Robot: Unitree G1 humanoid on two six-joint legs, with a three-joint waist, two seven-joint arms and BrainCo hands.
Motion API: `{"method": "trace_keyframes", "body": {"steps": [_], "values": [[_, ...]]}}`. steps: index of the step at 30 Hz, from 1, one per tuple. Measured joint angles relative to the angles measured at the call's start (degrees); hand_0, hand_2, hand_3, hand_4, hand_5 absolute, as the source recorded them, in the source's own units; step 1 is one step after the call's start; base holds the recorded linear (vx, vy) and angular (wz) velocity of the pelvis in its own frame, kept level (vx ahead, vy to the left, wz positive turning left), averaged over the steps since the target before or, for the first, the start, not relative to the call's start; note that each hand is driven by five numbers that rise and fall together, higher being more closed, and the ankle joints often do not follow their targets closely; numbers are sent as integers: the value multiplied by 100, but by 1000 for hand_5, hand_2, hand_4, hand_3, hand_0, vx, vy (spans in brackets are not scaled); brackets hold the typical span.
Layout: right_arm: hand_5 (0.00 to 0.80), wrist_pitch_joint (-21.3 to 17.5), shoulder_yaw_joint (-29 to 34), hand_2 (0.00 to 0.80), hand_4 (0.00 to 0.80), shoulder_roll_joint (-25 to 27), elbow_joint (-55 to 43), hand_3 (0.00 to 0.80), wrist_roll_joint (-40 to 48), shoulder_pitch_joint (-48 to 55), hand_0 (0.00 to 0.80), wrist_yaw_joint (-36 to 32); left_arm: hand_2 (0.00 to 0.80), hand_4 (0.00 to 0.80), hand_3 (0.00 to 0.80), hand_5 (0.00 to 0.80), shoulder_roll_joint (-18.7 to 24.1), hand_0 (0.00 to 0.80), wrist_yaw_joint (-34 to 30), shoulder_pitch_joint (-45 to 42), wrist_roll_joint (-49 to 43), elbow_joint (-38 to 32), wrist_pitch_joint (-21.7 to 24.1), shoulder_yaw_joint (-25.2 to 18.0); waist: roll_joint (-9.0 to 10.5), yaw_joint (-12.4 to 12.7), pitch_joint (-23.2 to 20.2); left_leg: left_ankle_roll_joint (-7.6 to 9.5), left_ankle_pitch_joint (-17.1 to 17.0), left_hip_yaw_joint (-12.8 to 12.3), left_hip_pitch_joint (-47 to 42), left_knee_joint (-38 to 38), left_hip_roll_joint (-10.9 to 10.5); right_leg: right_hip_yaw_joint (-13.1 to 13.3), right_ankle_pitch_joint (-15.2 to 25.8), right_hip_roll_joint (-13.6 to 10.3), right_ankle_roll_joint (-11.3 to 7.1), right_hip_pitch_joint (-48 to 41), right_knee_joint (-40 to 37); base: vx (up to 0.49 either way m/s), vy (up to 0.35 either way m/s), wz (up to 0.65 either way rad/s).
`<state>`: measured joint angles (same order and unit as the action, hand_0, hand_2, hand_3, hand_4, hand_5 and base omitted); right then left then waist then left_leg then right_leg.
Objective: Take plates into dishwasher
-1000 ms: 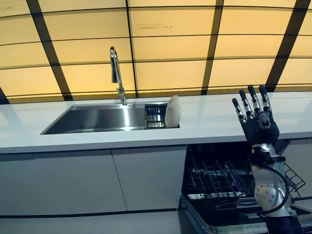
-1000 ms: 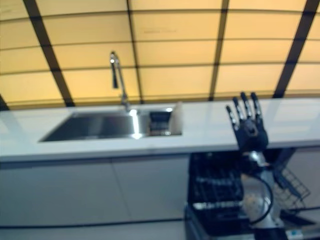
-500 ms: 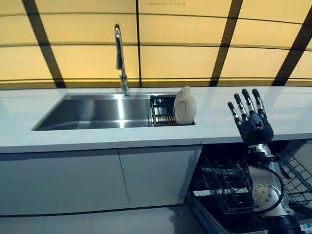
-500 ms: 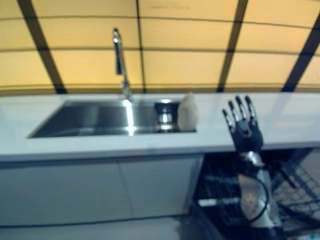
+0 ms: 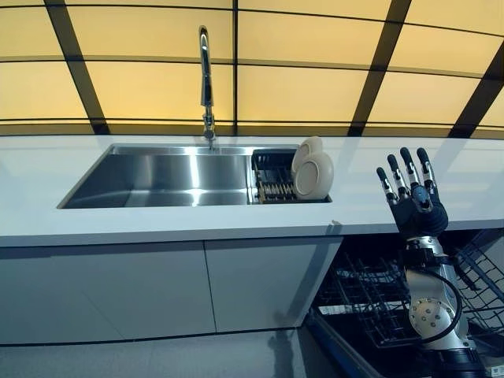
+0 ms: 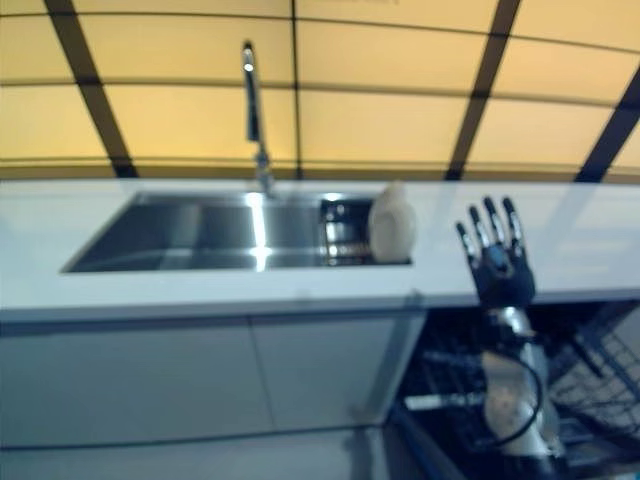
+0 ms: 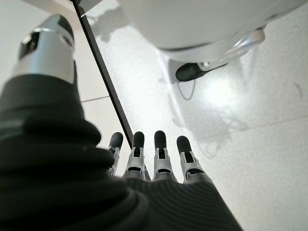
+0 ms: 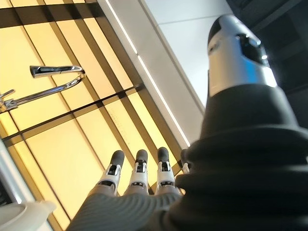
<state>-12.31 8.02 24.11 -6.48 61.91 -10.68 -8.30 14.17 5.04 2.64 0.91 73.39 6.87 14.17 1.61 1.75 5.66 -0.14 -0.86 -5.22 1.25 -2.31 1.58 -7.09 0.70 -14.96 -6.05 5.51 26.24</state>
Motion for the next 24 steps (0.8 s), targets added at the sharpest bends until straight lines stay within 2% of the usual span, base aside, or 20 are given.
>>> {"method": "trace_keyframes", "body": {"steps": [1, 2, 3, 4, 5, 7, 8, 9, 10, 12, 14, 15, 16, 19, 20, 24], "values": [[0, -1, 4, 0, 0, -35, 20, 0, 0, 7, 0, 8, 0, 0, 0, 0, 15, 0, 1, -14, 4, -7, 0, 63, -64, -25, -9, 8, -4, 13, -50, 73, -8, 12, 270, 35, 30, 90, 107, 148, 138, -4], [0, -2, -30, 0, 0, -44, 8, 0, 1, -49, 0, 10, 0, 0, 0, 0, 66, 0, 8, -93, 34, -17, -31, 56, -177, 31, 7, 101, -59, 2, -147, 263, 83, 75, 493, 15, -22, 310, 466, 162, -16, -3], [0, -2, -39, 0, 0, -14, 17, 0, 1, -50, 0, 15, 0, 0, 0, 0, 152, 0, 22, -153, 87, -59, -89, 40, -152, 44, -12, 206, -185, -131, -193, 281, 84, 83, 466, -58, -31, 481, 929, 179, -50, -3], [0, -1, -64, 0, 0, -16, 25, 0, 1, -49, 0, 25, 0, 0, 0, 0, 202, 0, 35, -190, 114, -78, -113, 34, -122, 47, -37, 207, -185, -164, -213, 313, 35, 68, 448, -124, -42, 486, 948, 194, -110, -11], [0, 1, -150, 0, 0, -19, 19, 0, -1, -105, 0, 60, 0, 0, 0, 0, 269, 0, 66, -345, 120, -78, -155, 30, -27, 98, -137, 217, -189, -256, -287, 455, -27, 5, 322, -192, -165, 409, 452, 155, -78, -18], [0, 1, -211, 0, 0, -27, -10, 0, -54, -263, 0, 76, 0, 0, 0, 0, 389, 0, 85, -537, 223, -40, -304, 30, 86, 59, -206, 271, -226, -265, -312, 563, -63, -299, 275, -142, -242, 165, -738, 231, -74, -16], [0, 3, -224, 0, 0, -24, -7, 0, -56, -296, 0, 87, 0, 0, 0, 0, 413, 0, 86, -566, 224, -16, -326, 27, 101, 74, -216, 273, -228, -247, -332, 617, -66, -283, 258, -118, -308, 140, -1010, 289, -50, -8], [0, 1, -216, 0, 0, -24, -6, 0, -58, -299, 0, 116, 0, 0, 0, 0, 428, 0, 81, -618, 221, 30, -373, 25, 130, 0, -227, 284, -239, -216, -387, 661, -92, -280, 274, -13, -486, -24, -1804, 275, -25, -3], [0, 1, -217, 0, 0, -23, 10, 0, -58, -304, 0, 131, 0, 0, 0, 0, 406, 0, 80, -647, 220, 47, -379, 23, 142, -72, -237, 285, -263, -76, -390, 674, -122, -204, 289, 39, -567, -105, -2211, 287, -30, 16], [0, 1, -209, 0, 0, -18, 22, 0, -57, -302, 0, 179, 0, 0, 0, 0, 313, 0, 78, -669, 213, 136, -360, 23, 165, -291, -238, 292, -268, 152, -462, 744, -166, -124, 350, 238, -613, -139, -2877, 285, -51, 33], [0, 1, -163, 0, 0, -18, 20, 0, -58, -296, 0, 246, 0, 0, 0, 0, 274, 0, 67, -711, 208, 183, -320, 23, 221, -457, -256, 238, -239, 301, -469, 751, -196, -162, 346, 285, -632, -146, -3054, 258, -96, 45], [0, 2, -135, 0, 0, -19, 25, 0, -58, -280, 0, 297, 0, 0, 0, 0, 297, 0, 57, -741, 206, 192, -249, -41, 317, -498, -288, 71, -225, 385, -480, 754, -228, -204, 312, 260, -613, -165, -3081, 268, -122, 47], [0, 4, -111, 0, 0, -8, 48, 0, -58, -228, 0, 314, 0, 0, 0, 0, 307, 0, 44, -759, 206, 188, -218, -152, 400, -509, -322, -62, -193, 473, -588, 755, -207, -232, 448, 292, -520, -238, -3078, 323, -166, 47], [0, 11, -59, 0, 0, 31, 67, 0, -62, -44, 0, 354, 0, 0, 0, 0, 196, 0, -43, -868, 204, 141, -205, -203, 189, -507, -275, -301, -38, 432, -795, 661, 94, -392, 463, 556, -505, -397, -2885, 270, -158, 16], [0, 11, -57, 0, 0, 66, 68, 0, -62, 9, 0, 354, 0, 0, 0, 0, 182, 0, -48, -905, 201, 132, -205, -211, 122, -512, -268, -374, 12, 439, -868, 685, 204, -480, 513, 611, -438, -456, -2836, 267, -168, 4], [0, 12, 5, 0, 0, 126, 68, 0, -71, 28, 0, 353, 0, 0, 0, 0, 162, 0, -55, -882, 88, 145, -202, -216, 16, -549, -274, -513, 150, 486, -985, 728, 358, -533, 616, 788, -105, -702, -3011, 321, -211, 4]]}}
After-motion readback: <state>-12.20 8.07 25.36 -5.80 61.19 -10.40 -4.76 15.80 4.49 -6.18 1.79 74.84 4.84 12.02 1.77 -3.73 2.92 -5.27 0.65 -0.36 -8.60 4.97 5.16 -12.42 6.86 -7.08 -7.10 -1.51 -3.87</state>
